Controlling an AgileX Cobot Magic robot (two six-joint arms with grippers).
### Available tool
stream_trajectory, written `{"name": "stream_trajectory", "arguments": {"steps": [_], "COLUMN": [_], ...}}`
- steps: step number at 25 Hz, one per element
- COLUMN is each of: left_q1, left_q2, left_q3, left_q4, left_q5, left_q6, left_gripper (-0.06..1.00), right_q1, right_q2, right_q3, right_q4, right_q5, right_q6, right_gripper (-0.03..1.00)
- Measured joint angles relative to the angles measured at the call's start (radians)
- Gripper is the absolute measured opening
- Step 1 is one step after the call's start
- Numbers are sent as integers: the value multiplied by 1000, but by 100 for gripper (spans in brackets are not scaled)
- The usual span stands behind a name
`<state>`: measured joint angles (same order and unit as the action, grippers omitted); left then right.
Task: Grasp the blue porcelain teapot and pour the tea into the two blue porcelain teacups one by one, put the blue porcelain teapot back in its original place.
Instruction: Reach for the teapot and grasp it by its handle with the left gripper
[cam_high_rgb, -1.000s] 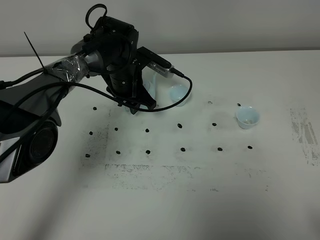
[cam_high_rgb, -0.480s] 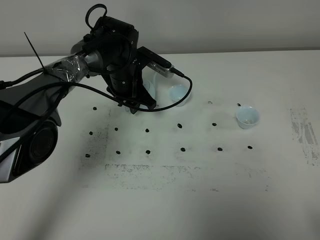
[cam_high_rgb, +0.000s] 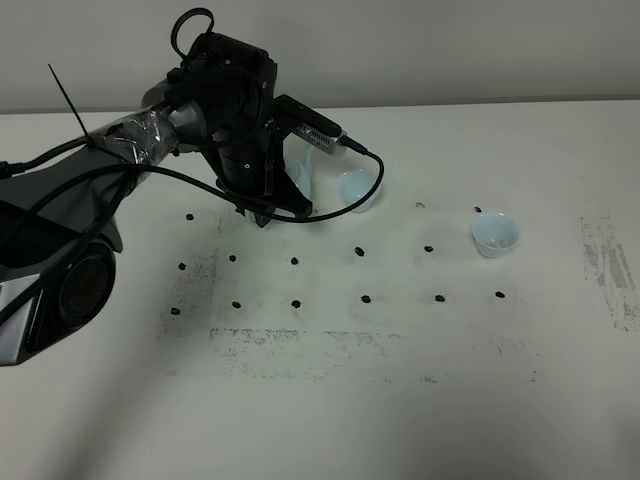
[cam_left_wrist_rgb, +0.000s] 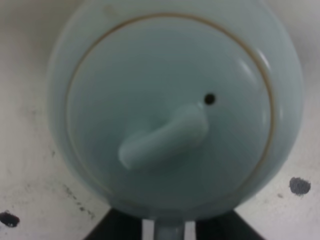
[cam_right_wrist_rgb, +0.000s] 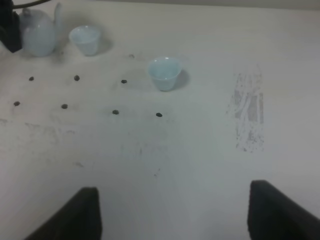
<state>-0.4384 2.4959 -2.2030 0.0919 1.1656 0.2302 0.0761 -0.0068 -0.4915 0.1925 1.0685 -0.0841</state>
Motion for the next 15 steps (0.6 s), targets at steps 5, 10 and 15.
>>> {"name": "stream_trajectory", "arguments": {"steps": [5,10,15], "left_q1": [-2,-8,-8], "left_q2": [0,2,3], "left_q3": [0,-1,-1], "left_q4": [2,5,6], "left_q5": [7,11,12], "left_q6": [-3,-4,-4], "left_gripper": [8,4,4], "right_q1": [0,0,0], "right_q2": [0,0,0], "right_q3": [0,0,0], "right_q4": [0,0,0], "right_q5": [0,0,0], "right_q6": [0,0,0], "right_gripper": [59,59,59]}}
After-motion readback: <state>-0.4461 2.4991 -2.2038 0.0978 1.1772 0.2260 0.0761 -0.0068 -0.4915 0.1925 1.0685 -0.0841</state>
